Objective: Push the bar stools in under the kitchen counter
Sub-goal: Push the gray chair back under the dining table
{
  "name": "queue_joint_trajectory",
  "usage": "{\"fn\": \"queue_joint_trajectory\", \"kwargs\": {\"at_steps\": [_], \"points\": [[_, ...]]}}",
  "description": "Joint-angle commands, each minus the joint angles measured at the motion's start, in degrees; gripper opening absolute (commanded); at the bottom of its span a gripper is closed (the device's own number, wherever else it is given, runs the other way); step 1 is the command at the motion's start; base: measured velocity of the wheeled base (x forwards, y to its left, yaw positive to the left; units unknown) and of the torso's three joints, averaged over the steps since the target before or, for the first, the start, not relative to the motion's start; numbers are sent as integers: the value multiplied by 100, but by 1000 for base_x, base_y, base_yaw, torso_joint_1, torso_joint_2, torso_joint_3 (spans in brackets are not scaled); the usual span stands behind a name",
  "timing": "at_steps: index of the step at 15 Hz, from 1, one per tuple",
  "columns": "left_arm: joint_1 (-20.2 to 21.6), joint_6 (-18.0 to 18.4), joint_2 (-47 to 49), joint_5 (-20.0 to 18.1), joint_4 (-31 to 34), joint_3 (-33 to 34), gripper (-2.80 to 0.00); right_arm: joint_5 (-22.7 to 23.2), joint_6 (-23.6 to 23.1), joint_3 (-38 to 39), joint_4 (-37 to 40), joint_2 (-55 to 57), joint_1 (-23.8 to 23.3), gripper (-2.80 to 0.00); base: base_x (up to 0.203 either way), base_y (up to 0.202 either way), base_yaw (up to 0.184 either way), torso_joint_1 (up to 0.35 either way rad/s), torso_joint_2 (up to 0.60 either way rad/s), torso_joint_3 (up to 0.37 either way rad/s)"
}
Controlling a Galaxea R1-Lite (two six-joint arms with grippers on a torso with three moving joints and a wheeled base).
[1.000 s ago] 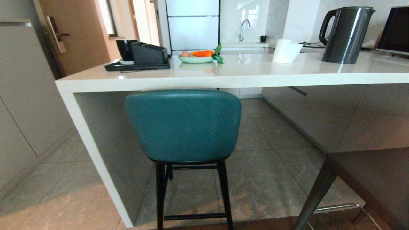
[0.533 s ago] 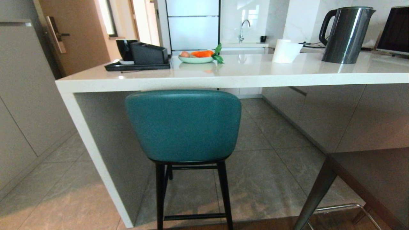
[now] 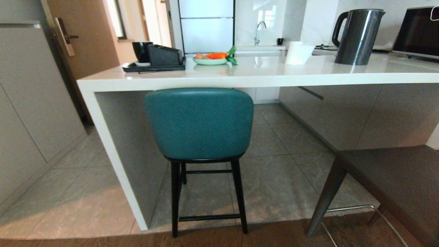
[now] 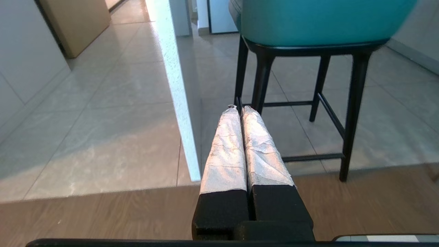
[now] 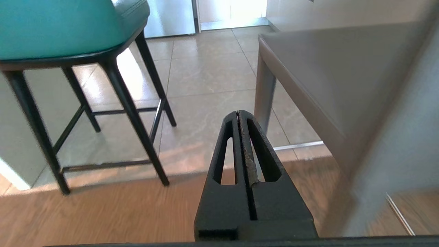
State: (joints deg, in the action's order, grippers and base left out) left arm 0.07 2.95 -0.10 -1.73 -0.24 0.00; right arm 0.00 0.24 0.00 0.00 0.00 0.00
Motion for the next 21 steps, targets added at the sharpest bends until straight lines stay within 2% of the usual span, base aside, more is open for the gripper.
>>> {"fn": "queue_joint_trajectory", "kwargs": {"at_steps": [1,14,21], "points": [[1,4,10,-3,-3,18,-280,0,2,26,0,4,0,-280,-199,0,-1,7,-1,2],[-7,-5,10,-3,-3,18,-280,0,2,26,0,4,0,-280,-193,0,-1,2,2,3],[-6,-22,10,17,-3,18,-280,0,2,26,0,0,0,-280,0,0,0,0,0,0]]}}
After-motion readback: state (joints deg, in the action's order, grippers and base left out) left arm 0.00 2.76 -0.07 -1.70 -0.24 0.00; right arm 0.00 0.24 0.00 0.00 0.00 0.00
